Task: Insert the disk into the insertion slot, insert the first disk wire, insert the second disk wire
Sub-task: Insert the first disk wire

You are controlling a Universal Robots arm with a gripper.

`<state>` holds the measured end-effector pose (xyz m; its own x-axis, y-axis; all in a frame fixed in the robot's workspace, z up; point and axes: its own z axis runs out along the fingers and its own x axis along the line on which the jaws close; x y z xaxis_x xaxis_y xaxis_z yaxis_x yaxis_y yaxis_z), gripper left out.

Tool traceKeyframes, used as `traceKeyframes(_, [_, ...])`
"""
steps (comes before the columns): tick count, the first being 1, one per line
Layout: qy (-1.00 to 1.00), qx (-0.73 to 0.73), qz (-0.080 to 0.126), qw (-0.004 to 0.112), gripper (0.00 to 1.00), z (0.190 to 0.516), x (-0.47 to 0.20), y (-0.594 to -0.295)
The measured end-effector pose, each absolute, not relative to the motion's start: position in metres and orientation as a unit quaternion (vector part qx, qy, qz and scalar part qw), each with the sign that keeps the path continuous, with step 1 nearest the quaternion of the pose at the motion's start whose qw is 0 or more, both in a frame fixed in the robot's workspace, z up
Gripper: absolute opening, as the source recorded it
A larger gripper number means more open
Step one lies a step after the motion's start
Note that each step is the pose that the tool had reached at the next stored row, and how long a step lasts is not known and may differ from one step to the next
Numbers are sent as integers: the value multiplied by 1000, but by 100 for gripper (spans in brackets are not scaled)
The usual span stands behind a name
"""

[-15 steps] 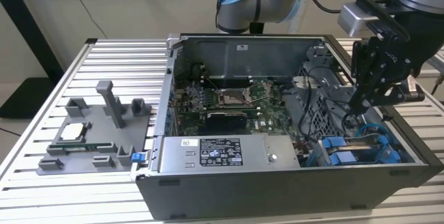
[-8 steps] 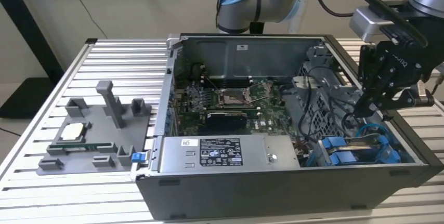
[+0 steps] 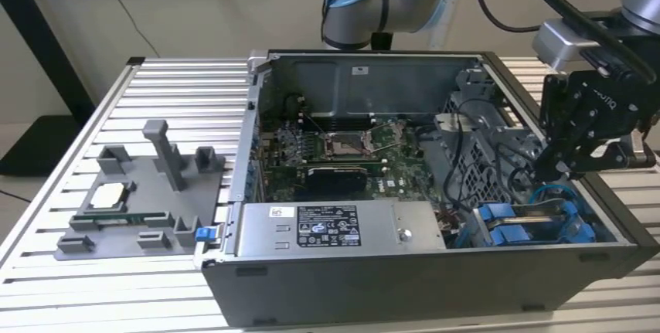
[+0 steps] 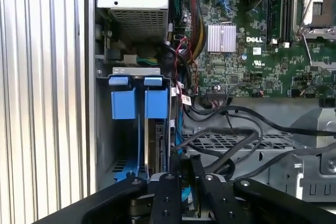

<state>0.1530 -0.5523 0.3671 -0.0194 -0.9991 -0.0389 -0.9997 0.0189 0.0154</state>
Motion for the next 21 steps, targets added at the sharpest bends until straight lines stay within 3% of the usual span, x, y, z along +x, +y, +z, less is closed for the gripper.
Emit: traceKeyframes(21, [714, -700, 24, 3, 0, 356, 159, -565])
